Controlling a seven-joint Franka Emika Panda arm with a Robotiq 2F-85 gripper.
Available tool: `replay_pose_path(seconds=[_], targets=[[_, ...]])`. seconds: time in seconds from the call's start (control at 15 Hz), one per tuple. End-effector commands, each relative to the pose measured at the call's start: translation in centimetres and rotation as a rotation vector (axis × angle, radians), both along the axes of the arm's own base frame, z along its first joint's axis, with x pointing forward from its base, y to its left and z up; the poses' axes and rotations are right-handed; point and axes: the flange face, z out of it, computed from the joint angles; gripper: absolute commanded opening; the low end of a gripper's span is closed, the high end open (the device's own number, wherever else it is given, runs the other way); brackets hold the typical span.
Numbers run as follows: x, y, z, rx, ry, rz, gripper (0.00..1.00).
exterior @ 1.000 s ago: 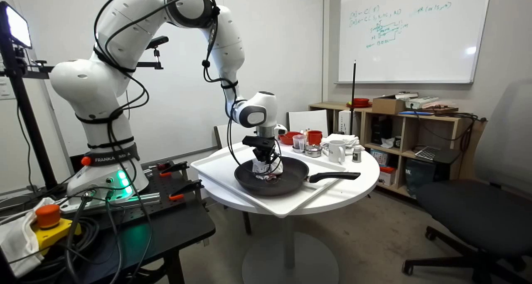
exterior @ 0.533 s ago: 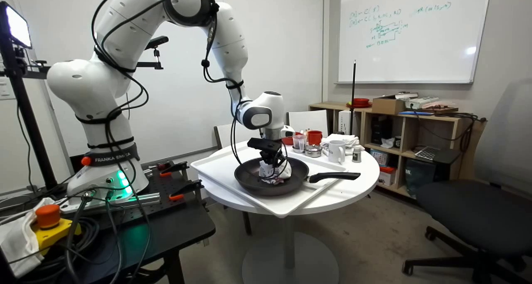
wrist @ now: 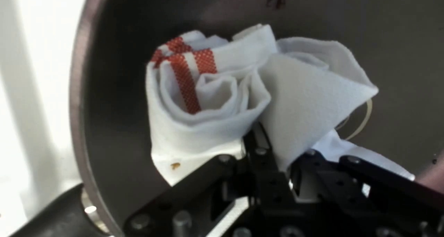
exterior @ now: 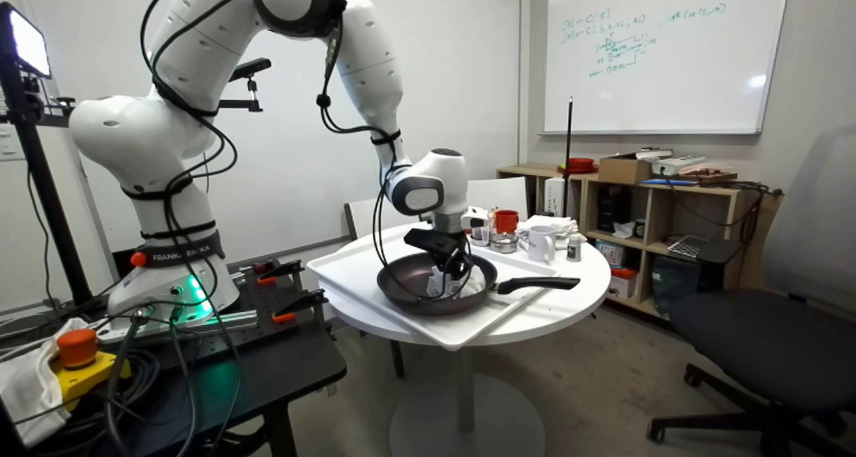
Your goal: Wipe the pan with the white towel
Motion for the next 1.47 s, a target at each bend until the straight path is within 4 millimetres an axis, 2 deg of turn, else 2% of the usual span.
replay_pose_path(seconds=[0.0,0.2,0.4,0.47,0.67,1.07,1.13,1.4], targets=[[-1.2,-2.4,0.2,0.026,-0.014,-0.069,0.03],[-1.6,-2.4,-0.1,0.03,-0.011,-0.071,0.03],[-1.3,-0.4,0.1,0.091,-0.028,-0.005,0.03],[-1.0,-1.5,0.0,0.045,-0.005,-0.044,0.12],[-1.0,-0.3,0.1,0.076,-0.014,-0.015,0.12],[-1.1,-0.4,0.1,0.078,-0.015,-0.015,0.12],[-1.1,-0.4,0.1,0.078,-0.015,-0.015,0.03],[-2.7,-0.8,-1.6,0.065,-0.021,-0.008,0.03]])
